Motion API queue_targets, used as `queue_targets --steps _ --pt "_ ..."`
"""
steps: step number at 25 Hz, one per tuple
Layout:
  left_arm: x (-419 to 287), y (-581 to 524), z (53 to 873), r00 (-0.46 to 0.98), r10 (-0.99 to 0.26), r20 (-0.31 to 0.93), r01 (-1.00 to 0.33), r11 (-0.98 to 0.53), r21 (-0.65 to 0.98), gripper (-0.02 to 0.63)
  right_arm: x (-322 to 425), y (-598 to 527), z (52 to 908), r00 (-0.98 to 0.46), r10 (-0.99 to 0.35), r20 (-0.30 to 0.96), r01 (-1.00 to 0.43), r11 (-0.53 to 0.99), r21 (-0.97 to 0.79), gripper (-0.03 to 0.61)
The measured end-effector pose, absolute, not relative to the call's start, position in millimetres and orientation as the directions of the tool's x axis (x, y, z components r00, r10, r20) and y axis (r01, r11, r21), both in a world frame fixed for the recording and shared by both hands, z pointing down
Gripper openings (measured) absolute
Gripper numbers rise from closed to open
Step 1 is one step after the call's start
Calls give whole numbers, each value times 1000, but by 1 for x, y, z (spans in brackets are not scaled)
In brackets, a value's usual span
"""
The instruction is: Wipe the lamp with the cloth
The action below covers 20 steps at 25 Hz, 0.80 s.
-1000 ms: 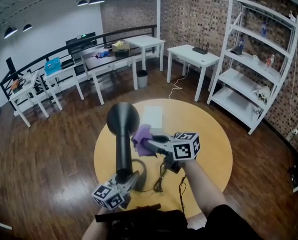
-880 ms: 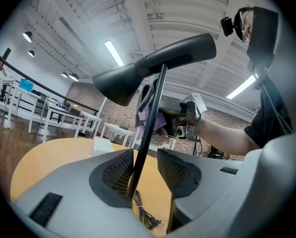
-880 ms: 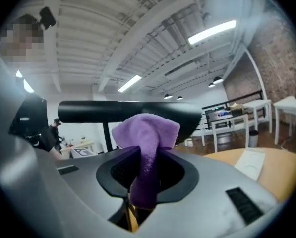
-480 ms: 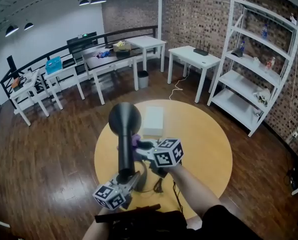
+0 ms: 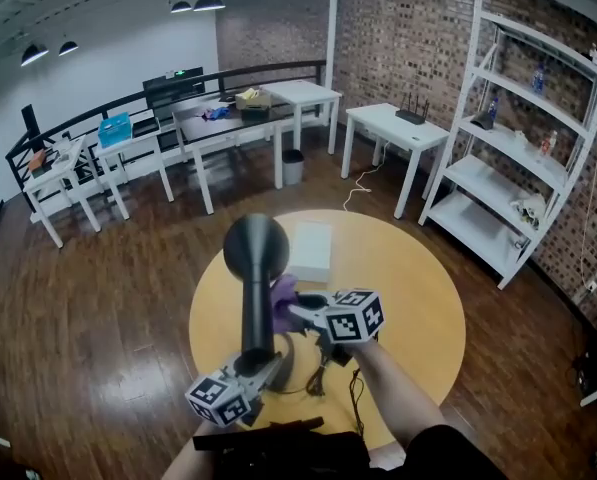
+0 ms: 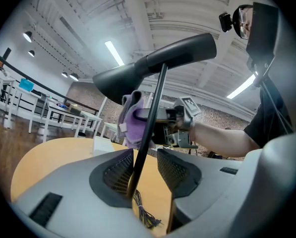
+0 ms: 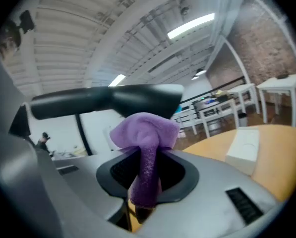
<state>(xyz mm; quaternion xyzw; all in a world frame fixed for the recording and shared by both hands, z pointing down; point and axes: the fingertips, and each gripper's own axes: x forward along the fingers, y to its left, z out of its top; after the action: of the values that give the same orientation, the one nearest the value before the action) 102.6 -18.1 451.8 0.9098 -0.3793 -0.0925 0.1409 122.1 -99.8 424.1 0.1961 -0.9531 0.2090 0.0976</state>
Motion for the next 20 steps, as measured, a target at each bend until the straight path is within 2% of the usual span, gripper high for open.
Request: queue_targets --steps 2,5,8,12,17,20 --pt "103 -18 453 694 -717 -61 -664 -672 328 137 113 -75 416 -920 -259 293 -333 912 -241 89" --pt "102 -21 453 695 -716 -63 -664 -673 326 137 94 -66 398 -912 -280 299 -314 947 -70 89" --pt "102 -22 454 695 -716 -67 -663 -674 325 137 78 -65 390 -922 -264 282 -286 957 -39 89" --pt "104 -23 456 688 -721 -79 -663 -670 333 137 64 -70 388 -938 -251 241 -287 949 -130 87" --pt "103 -21 453 697 -714 -66 -660 -675 329 137 65 -89 409 -924 -327 197 -377 863 -335 87" --pt "103 -21 455 692 -718 -71 -663 -672 330 137 70 -99 420 -920 -341 195 -392 828 -401 87"
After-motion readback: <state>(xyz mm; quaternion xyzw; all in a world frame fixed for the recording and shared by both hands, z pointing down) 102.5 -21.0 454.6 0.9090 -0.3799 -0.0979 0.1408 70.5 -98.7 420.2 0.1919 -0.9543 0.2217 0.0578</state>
